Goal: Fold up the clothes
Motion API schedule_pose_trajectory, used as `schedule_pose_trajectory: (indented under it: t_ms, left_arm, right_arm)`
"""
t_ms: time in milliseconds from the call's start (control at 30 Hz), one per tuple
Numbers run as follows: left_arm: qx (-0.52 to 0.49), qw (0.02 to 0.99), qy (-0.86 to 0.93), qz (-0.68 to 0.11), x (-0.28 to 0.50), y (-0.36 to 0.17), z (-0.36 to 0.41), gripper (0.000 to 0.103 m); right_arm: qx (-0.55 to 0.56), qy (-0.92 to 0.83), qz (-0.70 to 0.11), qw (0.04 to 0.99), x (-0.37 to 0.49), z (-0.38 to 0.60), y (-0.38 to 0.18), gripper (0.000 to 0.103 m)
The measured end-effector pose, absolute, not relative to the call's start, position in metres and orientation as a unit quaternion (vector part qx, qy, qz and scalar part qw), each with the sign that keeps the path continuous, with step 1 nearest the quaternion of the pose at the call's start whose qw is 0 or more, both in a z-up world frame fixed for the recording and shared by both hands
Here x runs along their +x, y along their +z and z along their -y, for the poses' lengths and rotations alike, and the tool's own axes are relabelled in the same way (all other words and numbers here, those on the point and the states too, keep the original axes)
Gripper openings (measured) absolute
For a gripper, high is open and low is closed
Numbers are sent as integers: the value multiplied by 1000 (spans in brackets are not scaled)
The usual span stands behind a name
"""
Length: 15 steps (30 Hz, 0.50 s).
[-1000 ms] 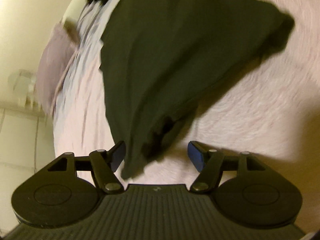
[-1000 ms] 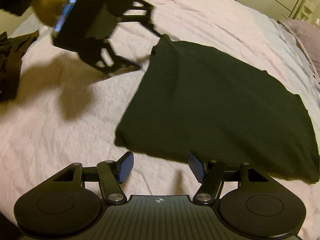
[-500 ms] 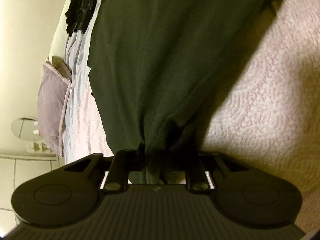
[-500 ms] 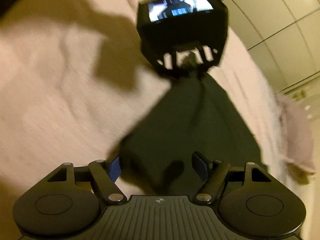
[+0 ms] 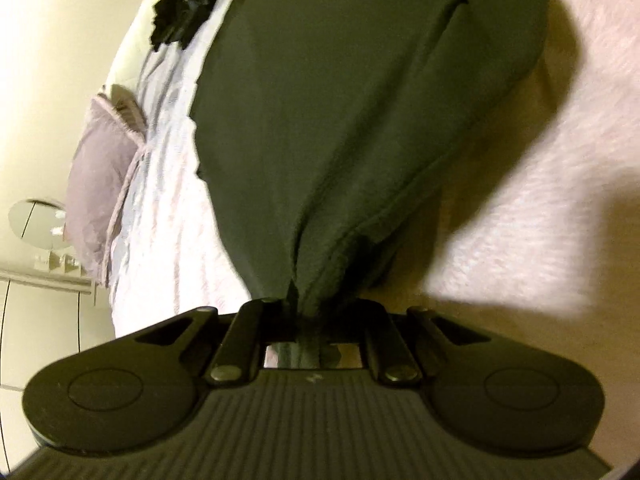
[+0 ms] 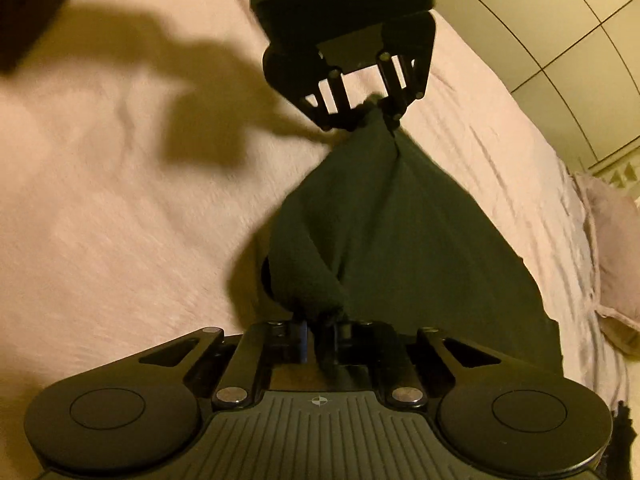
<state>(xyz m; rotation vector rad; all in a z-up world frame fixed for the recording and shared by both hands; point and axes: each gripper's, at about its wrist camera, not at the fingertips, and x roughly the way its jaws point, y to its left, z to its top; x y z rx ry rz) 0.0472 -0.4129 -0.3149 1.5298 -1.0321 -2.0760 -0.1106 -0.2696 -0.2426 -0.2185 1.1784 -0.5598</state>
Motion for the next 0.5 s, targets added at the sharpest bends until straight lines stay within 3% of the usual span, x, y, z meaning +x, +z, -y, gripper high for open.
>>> schedule_pose_trajectory:
  t_ms: [300,500]
  left_arm:
    - [593,151,-726,312,96,-243,341,7]
    - [607,148,-716,312,60,-171,379,8]
  right_arm:
    - [27,-180,-478,860,-115,231,-173,9]
    - [136,-258,-381,878,-169,277,-116,9]
